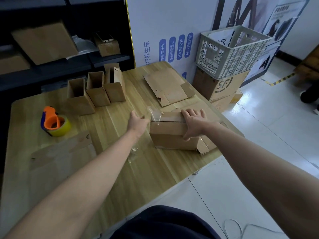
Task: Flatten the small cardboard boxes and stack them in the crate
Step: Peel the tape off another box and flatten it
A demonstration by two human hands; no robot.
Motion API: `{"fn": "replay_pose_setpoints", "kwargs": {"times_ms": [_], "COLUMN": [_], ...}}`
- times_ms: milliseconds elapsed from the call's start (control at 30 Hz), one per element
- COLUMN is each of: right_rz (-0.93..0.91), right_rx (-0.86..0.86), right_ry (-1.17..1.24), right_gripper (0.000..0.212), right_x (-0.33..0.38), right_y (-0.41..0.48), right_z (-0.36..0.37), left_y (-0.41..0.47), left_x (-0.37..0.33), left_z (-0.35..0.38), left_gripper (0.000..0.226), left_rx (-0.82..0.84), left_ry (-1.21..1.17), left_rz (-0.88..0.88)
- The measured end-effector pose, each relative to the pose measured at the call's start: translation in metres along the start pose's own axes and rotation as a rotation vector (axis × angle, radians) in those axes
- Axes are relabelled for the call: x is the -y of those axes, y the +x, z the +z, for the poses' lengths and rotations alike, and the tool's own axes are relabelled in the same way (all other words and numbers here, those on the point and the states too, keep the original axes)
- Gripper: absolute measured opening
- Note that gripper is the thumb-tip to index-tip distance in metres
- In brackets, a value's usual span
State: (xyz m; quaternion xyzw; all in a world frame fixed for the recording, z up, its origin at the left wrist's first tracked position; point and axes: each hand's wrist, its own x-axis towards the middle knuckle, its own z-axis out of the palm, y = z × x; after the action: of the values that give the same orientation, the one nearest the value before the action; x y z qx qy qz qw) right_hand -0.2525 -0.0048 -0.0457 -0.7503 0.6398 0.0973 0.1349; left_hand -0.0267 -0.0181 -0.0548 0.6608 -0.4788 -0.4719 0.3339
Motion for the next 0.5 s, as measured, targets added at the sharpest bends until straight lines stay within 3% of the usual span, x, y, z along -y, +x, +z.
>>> {"fn": "replay_pose_setpoints", "kwargs": {"times_ms": [67, 133, 267, 367, 500], "right_rz": [-0.016, -0.031, -0.069, -0.086, -0.114], "right_rx": [-0.019, -0.040, -0.071, -0.089, -0.102], "right_ry": [0.000, -0.006, 0.008, 0.042, 0.085], "right_gripper": [0.123, 0.122, 0.123, 0.121, 0.118], "right_x": [0.005, 0.010, 0.016, 0.018, 0.015], "right_y": [0.002, 0.003, 0.005, 0.007, 0.010], "right_z": [0.001, 0.002, 0.007, 0.008, 0.005], "left_y": [-0.004, -0.006, 0.000, 0.003, 0.013], "left_x": [0.000, 0.001, 0.001, 0.000, -0.001], "left_z": [0.011, 0.022, 0.033, 0.035, 0.027], "left_gripper": [0.082, 0.085, 0.050, 0.022, 0.011], "left_rx": [0.110, 0.082, -0.057, -0.053, -0.167], "left_ry": [0.069, 0.296, 0.518, 0.491, 0.266], "left_rz": [-0.014, 0.049, 0.181, 0.242, 0.131]}}
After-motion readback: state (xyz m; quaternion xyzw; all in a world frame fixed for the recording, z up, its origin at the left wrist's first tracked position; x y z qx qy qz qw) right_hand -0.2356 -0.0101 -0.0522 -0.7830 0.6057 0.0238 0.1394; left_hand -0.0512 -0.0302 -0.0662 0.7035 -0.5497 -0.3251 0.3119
